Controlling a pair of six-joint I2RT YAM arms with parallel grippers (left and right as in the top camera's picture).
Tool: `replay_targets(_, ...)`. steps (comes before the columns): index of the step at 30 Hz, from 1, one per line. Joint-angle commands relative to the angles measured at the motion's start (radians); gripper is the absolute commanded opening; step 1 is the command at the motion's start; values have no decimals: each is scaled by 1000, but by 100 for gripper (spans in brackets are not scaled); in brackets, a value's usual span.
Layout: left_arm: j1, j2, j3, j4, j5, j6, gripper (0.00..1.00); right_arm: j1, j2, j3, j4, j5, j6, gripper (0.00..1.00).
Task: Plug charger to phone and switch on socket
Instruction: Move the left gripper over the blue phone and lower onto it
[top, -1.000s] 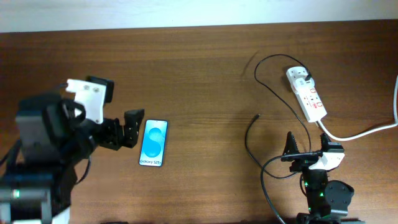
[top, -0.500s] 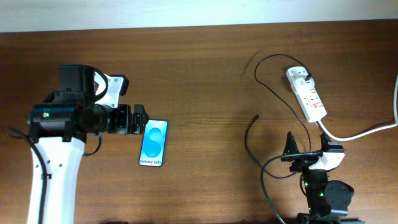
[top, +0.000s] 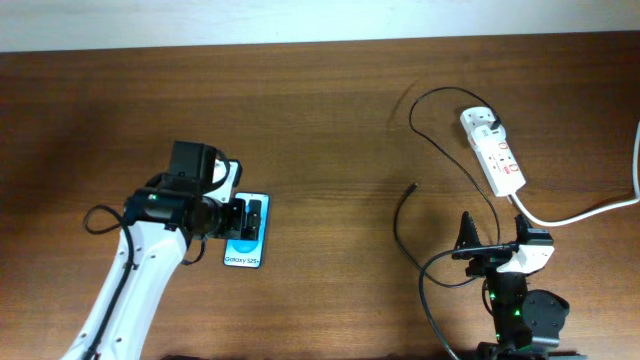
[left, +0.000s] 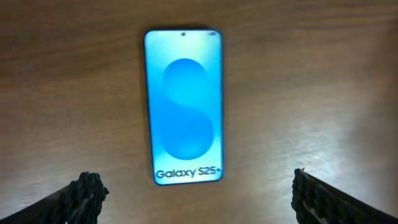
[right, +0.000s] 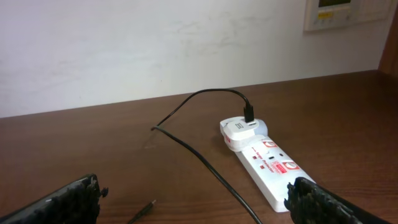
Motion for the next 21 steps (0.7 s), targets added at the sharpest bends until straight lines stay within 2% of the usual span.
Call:
replay_targets(1,-3,13,-49,38,-53,-18,99,6,-6,-5,-7,5,-4,98)
replay_targets(17,-3,101,-231,230,-45,-21,99,6,-6,-5,-7,5,-4,98)
replay_targets(21,-19,104,-246,290,-5,-3,99,6,-6,-5,-7,5,-4,98)
